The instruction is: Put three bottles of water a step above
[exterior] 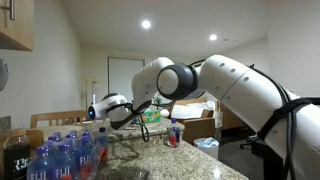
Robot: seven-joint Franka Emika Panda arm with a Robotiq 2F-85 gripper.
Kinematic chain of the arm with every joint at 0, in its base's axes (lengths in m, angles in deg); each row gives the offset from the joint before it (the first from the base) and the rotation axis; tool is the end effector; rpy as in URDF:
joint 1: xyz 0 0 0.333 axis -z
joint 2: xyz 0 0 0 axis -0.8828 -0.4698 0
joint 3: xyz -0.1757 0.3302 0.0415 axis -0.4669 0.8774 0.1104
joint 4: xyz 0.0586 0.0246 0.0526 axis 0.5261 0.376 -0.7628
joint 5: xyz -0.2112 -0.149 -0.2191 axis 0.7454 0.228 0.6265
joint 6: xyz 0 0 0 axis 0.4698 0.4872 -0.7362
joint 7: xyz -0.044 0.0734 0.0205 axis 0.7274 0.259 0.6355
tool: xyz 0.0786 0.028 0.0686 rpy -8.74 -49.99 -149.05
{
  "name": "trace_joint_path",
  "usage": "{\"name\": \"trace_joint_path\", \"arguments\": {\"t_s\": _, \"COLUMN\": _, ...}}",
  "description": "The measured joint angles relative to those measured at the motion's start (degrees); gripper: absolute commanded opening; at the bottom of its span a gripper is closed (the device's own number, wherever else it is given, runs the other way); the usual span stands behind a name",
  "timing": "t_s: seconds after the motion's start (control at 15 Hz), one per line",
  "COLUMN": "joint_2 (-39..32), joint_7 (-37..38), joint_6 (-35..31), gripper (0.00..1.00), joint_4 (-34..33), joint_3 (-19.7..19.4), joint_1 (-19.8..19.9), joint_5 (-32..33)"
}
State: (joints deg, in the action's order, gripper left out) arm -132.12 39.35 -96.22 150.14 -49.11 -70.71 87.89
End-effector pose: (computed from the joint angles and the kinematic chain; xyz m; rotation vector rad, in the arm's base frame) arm 0.7741 0.0318 0.4339 1.4069 -1.1087 1.5268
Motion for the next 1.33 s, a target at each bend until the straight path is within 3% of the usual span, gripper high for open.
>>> {"name": "trace_joint_path", "arguments": {"t_s": 0.4, "joint_2": 0.4, "joint_7": 1.6, "joint_6": -1.9, "gripper": 0.28, "joint_4": -0.1, "joint_3": -0.1, "joint_1": 0.6, "joint_5": -3.3}}
{"name": "trace_joint_path", "arguments": {"t_s": 0.47, "joint_2": 0.5, "joint_7": 2.4, "joint_6": -1.7, "gripper": 0.47, "joint_4": -0.1, "joint_3": -0.2, "joint_1": 0.5, "joint_5": -3.5}}
{"name": "trace_joint_path", "arguments": {"t_s": 0.53, "joint_2": 0.6, "joint_7": 3.4, "joint_6": -1.7, "gripper": 0.78, "joint_4": -0.1, "joint_3": -0.3, "joint_1": 0.5, "joint_5": -3.7}}
{"name": "trace_joint_path", "arguments": {"t_s": 0.6, "joint_2": 0.8, "joint_7": 4.2, "joint_6": -1.7, "gripper": 0.79, "joint_4": -0.1, "joint_3": -0.5, "joint_1": 0.5, "joint_5": -3.9}}
{"name": "trace_joint_path", "arguments": {"t_s": 0.8, "joint_2": 1.1, "joint_7": 6.1, "joint_6": -1.4, "gripper": 0.98, "joint_4": -0.1, "joint_3": -1.2, "joint_1": 0.5, "joint_5": -4.7}}
{"name": "trace_joint_path", "arguments": {"t_s": 1.33, "joint_2": 2.1, "joint_7": 6.8, "joint_6": -1.2, "gripper": 1.00, "joint_4": 0.3, "joint_3": -1.9, "joint_1": 0.3, "joint_5": -4.9}}
